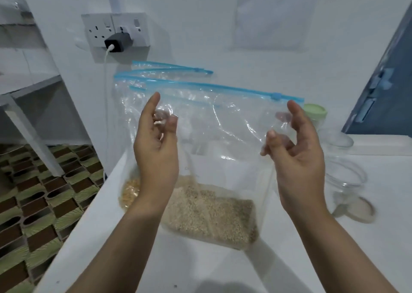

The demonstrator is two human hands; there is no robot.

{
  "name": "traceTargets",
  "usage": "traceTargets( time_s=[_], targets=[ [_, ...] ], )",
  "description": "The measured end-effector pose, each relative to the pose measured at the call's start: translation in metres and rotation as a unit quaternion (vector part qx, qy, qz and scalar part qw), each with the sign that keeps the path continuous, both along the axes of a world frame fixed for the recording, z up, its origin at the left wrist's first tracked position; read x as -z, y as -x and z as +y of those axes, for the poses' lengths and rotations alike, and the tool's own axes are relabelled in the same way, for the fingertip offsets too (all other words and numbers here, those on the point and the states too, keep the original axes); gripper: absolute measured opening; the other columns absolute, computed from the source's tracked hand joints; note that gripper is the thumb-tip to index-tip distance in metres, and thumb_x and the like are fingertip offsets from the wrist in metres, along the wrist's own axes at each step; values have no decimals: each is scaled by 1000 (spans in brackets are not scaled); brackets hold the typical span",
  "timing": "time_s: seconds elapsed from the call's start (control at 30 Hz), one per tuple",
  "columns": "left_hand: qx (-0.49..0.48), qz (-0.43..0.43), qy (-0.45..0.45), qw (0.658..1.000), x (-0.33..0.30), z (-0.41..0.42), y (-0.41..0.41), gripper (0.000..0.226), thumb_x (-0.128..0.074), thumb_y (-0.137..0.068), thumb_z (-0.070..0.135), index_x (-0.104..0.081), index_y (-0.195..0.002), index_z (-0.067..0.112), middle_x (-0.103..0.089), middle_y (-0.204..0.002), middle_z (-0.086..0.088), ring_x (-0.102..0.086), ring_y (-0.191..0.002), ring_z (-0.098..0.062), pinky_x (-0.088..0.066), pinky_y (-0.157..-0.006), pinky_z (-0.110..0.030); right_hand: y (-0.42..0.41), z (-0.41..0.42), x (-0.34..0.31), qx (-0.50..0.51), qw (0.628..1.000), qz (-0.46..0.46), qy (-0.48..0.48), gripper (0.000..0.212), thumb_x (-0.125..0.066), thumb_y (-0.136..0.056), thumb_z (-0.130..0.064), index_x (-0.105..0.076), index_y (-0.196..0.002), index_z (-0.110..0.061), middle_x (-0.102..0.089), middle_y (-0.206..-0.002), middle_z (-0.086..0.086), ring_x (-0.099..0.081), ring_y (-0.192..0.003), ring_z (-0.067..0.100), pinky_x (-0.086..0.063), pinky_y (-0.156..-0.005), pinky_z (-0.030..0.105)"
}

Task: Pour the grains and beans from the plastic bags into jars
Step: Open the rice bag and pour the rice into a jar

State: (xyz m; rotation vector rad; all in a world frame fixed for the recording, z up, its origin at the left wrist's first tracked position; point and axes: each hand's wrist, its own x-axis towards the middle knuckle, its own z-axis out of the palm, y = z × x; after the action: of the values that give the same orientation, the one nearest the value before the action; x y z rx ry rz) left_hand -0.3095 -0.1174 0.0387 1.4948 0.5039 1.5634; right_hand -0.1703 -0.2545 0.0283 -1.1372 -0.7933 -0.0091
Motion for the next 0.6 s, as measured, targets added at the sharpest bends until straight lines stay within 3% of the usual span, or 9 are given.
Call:
traceTargets(
  time_s=[0.13, 0.3, 0.4, 0.47, 0.53, 0.6],
  targets=[
    [-4, 3, 13, 1000, 9, -39, -37, 41, -56, -100, 15, -48, -137, 32, -54, -89, 32, -55, -84, 3, -49, -81, -23, -42, -40, 0, -9, 1000, -25, 14, 56, -60, -97, -2, -46, -144, -30, -58, -116, -24, -57, -70, 9, -53, -86, 31],
    [-19, 7, 37, 999, 23, -80, -74, 43, -58, -98, 20, -48, -137, 36, -57, -92, 30, -56, -85, 0, -49, -88, -31, -80, -78, 10, -27, 998, -35, 38, 58, -60, -97, -2, -45, -143, -34, -55, -117, -30, -59, -74, 9, -53, -81, 22],
    [-34, 25, 17, 999, 25, -92, -86, 41, -59, -98, 21, -50, -137, 32, -57, -101, 24, -56, -86, 1, -51, -85, -27, -96, -92, 15, -50, 996, -45, 49, 57, -59, -97, -2, -44, -143, -33, -53, -121, -21, -61, -78, 13, -54, -82, 23],
    [-52, 87, -5, 995, 22, -99, -92, 41, -58, -99, 20, -49, -137, 30, -48, -116, 13, -50, -88, 6, -45, -84, -13, -102, -97, 14, -63, 996, -50, 50, 51, -59, -98, -8, -46, -141, -31, -55, -124, -12, -62, -87, 18, -54, -84, 25],
    [-109, 188, -9, 976, 20, -105, -99, 45, -60, -97, 27, -47, -140, 27, -31, -135, 4, -41, -106, 3, -36, -90, -7, -104, -96, 10, -55, 997, -49, 33, 36, -57, -99, -16, -52, -133, -29, -60, -118, -10, -64, -98, 16, -55, -90, 32],
    [-190, 280, -28, 941, 20, -113, -108, 53, -58, -96, 38, -43, -145, 23, -11, -154, -3, -23, -132, -15, -26, -107, -24, -109, -91, 4, -50, 998, -28, -3, 25, -55, -101, -14, -55, -125, -22, -62, -107, -10, -65, -97, 14, -56, -88, 36]
  ],
)
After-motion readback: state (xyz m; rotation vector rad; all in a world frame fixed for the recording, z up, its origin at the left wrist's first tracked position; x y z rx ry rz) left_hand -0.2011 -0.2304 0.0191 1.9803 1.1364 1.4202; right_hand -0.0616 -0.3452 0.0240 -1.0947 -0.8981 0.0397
